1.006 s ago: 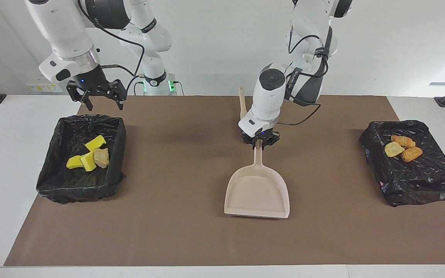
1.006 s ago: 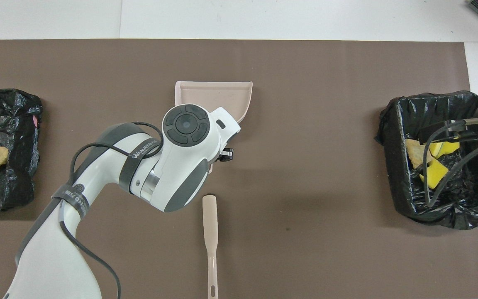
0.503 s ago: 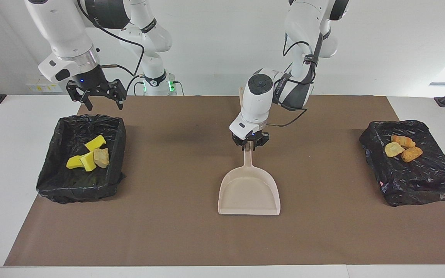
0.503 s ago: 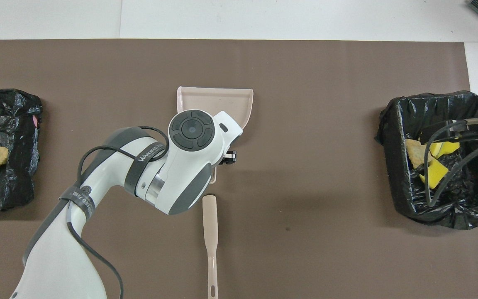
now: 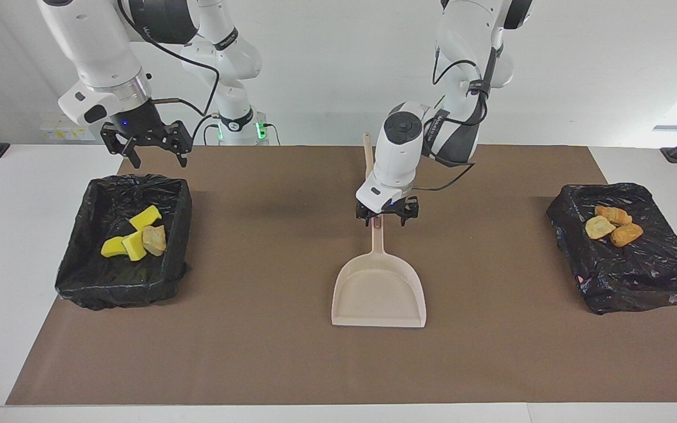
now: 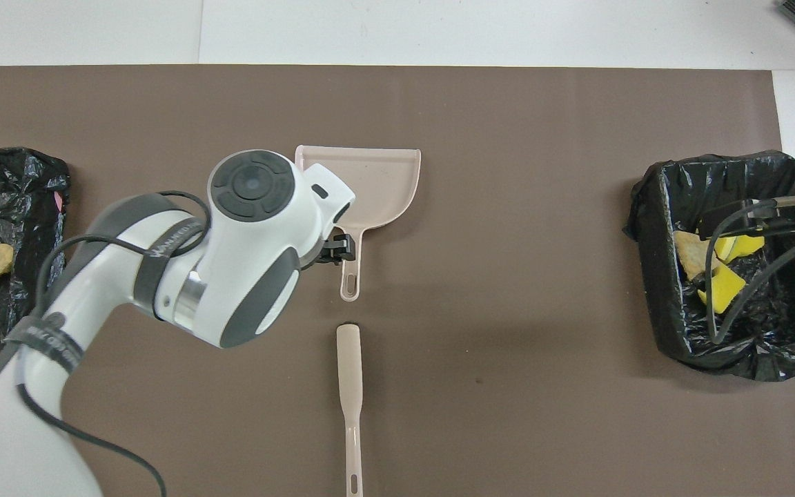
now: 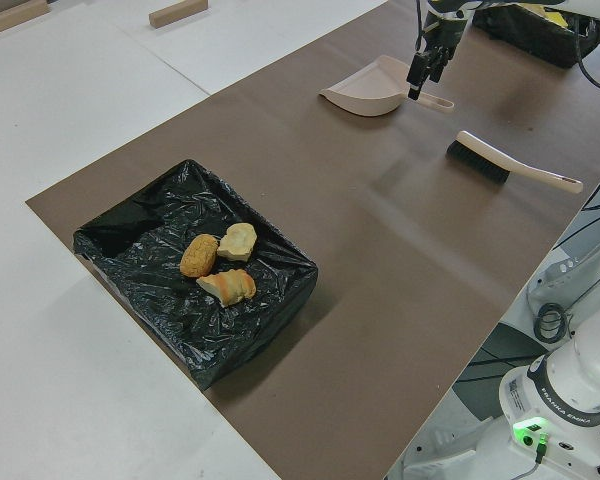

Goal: Sweep and dump trash in bin
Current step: 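Lower the dustpan onto the table center with the left gripper, then open the left gripper and withdraw it from the dustpan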

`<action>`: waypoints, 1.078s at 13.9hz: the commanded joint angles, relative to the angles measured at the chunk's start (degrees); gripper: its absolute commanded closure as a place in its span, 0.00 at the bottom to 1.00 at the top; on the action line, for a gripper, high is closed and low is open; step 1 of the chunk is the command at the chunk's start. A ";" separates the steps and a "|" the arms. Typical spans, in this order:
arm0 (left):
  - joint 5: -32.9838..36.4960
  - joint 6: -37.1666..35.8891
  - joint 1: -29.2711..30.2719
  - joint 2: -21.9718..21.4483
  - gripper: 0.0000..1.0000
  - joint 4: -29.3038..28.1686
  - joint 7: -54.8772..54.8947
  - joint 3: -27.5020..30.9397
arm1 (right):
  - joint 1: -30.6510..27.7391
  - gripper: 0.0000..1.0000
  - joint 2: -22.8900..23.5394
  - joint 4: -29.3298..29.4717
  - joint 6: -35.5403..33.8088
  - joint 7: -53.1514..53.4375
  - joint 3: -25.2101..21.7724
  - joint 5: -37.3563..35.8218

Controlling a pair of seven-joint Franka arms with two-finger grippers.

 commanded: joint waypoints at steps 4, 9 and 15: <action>-0.64 -12.82 11.57 -13.36 0.00 -1.15 16.89 -0.22 | -0.94 0.00 -1.18 -1.03 -0.38 0.19 0.54 1.02; -0.73 -21.07 17.73 -20.05 0.00 2.27 25.17 0.40 | -0.85 0.00 -1.18 -1.03 -0.38 0.19 0.54 1.02; -1.34 -30.33 24.06 -15.93 0.00 14.67 35.65 0.92 | -0.85 0.00 -1.18 -1.03 -0.38 0.19 0.54 1.02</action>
